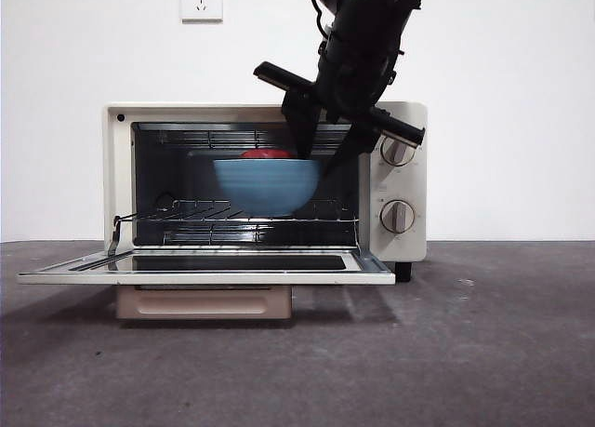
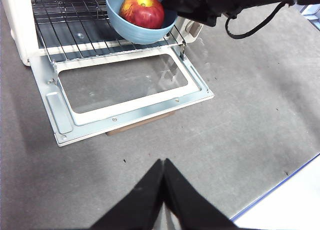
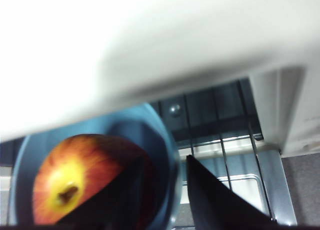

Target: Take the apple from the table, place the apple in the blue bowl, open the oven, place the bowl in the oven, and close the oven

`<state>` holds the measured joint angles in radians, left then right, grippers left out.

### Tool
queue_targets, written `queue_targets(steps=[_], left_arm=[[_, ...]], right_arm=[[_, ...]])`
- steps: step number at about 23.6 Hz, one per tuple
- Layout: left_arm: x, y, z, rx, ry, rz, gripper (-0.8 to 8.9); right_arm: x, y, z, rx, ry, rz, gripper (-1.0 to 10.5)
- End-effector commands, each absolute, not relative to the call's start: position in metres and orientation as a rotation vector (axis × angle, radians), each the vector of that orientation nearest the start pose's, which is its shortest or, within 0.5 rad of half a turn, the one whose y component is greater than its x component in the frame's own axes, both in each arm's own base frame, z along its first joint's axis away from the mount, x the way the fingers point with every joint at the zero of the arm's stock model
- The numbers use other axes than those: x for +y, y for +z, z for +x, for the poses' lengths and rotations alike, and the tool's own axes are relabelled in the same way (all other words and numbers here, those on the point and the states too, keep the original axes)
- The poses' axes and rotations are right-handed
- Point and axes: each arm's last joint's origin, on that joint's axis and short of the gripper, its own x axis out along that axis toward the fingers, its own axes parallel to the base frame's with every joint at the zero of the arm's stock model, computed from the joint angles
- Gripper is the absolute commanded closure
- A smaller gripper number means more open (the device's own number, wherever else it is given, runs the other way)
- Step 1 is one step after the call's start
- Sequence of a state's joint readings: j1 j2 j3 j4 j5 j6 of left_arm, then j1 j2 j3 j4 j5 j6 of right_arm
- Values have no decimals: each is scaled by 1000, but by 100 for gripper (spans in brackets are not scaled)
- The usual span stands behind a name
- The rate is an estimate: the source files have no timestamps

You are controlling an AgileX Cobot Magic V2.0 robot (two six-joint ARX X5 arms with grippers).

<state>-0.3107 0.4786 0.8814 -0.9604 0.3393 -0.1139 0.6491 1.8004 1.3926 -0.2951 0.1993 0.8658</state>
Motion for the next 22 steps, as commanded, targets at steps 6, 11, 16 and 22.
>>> queue_targets(steps=[6, 11, 16, 22], left_arm=[[-31, 328, 63, 585, -610, -98, 807], [-31, 329, 64, 574, -611, -98, 807], [-32, 333, 67, 534, -612, -104, 807], [-34, 333, 82, 514, -580, -148, 807]], right_arm=[[238, 280, 313, 746, 179, 461, 808], [232, 299, 301, 717, 232, 379, 808], [222, 328, 276, 679, 339, 210, 800], [204, 359, 236, 666, 456, -5, 778]])
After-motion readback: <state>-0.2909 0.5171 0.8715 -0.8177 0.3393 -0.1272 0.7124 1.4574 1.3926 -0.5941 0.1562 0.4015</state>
